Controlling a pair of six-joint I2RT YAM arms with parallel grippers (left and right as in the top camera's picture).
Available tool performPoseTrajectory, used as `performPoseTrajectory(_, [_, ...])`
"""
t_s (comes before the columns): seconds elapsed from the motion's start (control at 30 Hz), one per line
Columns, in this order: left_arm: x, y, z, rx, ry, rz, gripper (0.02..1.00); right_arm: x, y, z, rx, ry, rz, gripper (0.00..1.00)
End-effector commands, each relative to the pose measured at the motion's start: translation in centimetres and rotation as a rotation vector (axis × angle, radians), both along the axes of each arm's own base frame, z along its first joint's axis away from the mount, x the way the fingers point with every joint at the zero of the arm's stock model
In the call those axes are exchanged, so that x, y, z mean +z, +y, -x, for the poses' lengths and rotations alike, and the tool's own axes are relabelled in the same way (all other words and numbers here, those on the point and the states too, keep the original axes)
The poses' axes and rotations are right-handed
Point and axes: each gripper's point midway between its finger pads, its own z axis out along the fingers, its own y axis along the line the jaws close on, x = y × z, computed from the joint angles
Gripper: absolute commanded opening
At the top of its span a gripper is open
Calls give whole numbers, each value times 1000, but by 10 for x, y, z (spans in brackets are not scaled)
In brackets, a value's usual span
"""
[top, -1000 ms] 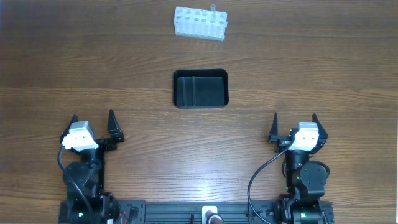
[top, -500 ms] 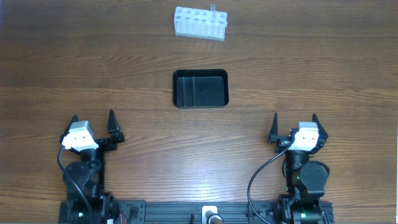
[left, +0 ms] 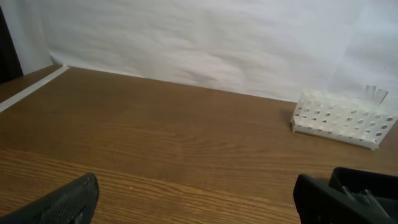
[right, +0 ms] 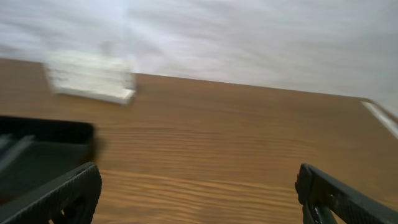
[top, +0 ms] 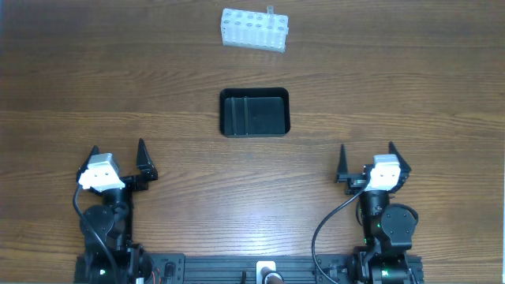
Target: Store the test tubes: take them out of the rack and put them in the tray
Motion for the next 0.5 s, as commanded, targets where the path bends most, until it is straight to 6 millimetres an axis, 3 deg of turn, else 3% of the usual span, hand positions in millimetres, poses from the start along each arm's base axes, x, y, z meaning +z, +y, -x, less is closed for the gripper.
performPoseTrajectory(0.03, [-1,0,0,-6,0,-17,998,46,20,9,119,-92,-17,993])
performPoseTrajectory(0.13, [-1,0,0,-6,0,-17,998,72,-4,17,-19,-104,-16,993])
performPoseTrajectory(0.3, [-1,0,0,-5,0,-17,998,123,-45,47,-257,-127,-18,993])
performPoseTrajectory(0.5, [-1,0,0,-6,0,-17,996,154,-61,67,-354,-6,3,991])
